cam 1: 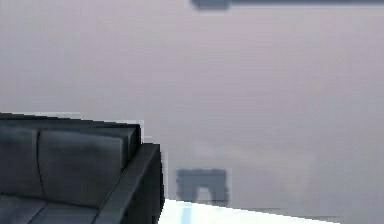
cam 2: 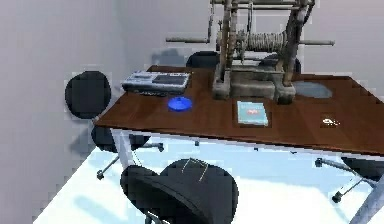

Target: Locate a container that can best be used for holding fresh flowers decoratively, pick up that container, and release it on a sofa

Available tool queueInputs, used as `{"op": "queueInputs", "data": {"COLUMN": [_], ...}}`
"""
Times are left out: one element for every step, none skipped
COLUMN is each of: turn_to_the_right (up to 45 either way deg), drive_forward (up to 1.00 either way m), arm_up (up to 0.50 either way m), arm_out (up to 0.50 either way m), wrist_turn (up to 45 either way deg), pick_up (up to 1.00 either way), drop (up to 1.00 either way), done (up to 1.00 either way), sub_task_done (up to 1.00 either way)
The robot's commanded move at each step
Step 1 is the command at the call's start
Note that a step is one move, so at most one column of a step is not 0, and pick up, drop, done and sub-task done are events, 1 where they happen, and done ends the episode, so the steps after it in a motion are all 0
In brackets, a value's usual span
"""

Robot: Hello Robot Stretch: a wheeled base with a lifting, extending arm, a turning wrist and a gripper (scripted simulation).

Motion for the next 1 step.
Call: {"op": "queueInputs", "data": {"turn_to_the_right": [42.0], "drive_forward": [0.0], "arm_up": [0.0], "arm_out": [0.0], "wrist_turn": [0.0], "pick_up": [0.0], "drop": [0.0], "done": [0.0], "sub_task_done": [0.0]}}
